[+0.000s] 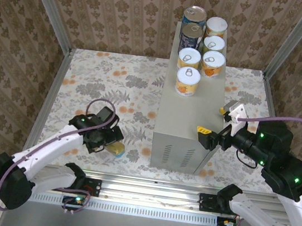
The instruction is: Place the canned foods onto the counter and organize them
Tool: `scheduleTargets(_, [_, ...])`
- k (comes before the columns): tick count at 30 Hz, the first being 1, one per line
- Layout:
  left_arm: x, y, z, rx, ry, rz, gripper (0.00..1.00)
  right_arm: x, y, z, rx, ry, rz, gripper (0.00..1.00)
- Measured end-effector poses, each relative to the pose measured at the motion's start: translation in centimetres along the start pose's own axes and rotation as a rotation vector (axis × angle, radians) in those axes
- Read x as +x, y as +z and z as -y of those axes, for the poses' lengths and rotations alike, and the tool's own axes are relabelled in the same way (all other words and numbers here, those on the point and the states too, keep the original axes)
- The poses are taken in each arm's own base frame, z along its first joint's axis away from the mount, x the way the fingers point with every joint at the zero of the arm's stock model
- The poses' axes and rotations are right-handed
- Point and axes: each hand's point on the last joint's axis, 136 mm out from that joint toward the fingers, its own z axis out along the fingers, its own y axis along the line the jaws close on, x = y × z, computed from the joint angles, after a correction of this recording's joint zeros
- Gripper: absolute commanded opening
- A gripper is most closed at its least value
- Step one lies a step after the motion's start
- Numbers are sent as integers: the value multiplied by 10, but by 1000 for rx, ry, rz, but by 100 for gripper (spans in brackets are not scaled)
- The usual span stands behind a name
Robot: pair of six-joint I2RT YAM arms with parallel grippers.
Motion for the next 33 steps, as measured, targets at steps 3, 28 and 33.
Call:
scheduleTargets(3, [1, 11, 3, -7, -44, -11, 99, 4, -2, -3, -14, -2, 0, 100])
scheduleTargets(28, [2, 48, -10, 35, -214, -6, 29, 12, 3, -22, -116, -4, -6, 100])
scheduleTargets(33, [-17, 29, -4, 85, -197, 38, 28, 14, 15, -29, -159, -20, -32, 100])
